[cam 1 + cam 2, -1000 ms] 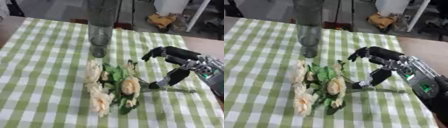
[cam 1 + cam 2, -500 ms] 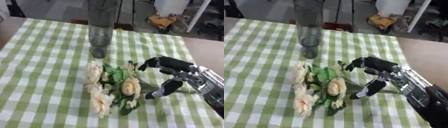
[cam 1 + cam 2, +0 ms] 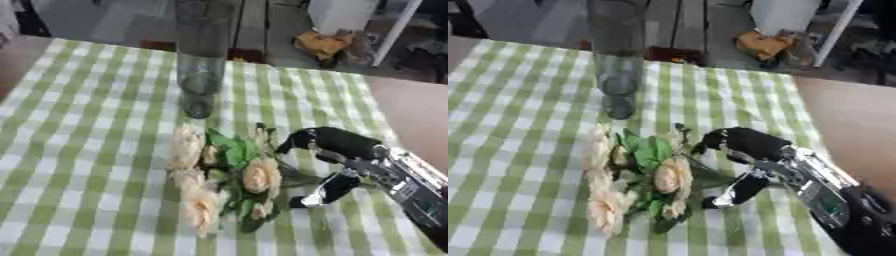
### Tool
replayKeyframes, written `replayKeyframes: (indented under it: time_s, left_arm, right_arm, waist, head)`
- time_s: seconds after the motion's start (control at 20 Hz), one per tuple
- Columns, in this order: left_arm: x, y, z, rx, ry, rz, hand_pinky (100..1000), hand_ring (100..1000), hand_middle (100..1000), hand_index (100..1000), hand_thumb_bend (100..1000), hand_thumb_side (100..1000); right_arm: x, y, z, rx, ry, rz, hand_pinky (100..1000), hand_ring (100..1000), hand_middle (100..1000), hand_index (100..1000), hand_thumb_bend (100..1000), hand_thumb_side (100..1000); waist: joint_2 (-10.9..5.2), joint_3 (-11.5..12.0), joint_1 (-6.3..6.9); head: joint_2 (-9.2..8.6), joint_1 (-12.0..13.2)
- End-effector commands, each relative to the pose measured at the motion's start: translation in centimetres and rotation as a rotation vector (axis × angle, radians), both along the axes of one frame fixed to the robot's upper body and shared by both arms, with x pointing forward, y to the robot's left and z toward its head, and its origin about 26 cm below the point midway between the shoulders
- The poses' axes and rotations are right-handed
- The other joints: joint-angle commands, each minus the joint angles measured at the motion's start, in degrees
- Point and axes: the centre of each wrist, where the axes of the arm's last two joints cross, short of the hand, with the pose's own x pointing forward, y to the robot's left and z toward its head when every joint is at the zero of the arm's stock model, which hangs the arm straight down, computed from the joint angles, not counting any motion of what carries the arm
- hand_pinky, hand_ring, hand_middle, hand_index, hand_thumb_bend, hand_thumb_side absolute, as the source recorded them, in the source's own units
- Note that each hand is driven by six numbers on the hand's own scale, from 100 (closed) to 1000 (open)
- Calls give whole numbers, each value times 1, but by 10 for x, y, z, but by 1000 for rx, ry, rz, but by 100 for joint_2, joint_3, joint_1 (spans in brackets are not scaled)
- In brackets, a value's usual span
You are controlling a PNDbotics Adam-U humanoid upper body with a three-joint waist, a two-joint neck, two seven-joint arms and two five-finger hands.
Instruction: Arrange flowers into the vase.
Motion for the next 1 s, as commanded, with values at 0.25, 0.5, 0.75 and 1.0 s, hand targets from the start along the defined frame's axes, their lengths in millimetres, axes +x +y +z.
replayKeyframes:
  time_s: [0.25,0.5,0.75,1.0]
  left_arm:
    - [-2,0,6,8,-18,-6,550,849,918,943,100,852]
    - [-2,-1,6,6,-18,-10,549,850,918,943,100,851]
    - [-2,-1,7,4,-18,-13,549,850,919,943,100,851]
    - [-2,-1,7,2,-18,-16,549,850,919,943,100,851]
  right_arm:
    - [2,-4,-4,59,-171,-43,751,801,659,822,598,561]
    - [1,-4,-17,31,-179,-47,749,798,658,815,590,542]
    - [1,-6,-24,0,-174,-39,768,819,685,823,583,536]
    - [0,-10,-25,-19,-193,-35,772,824,691,825,559,541]
  waist:
    - [-79,10,58]
    - [-51,18,78]
    - [-30,22,92]
    - [-23,9,89]
  head:
    - [-104,-46]
    - [-99,-57]
    - [-95,-66]
    - [-86,-59]
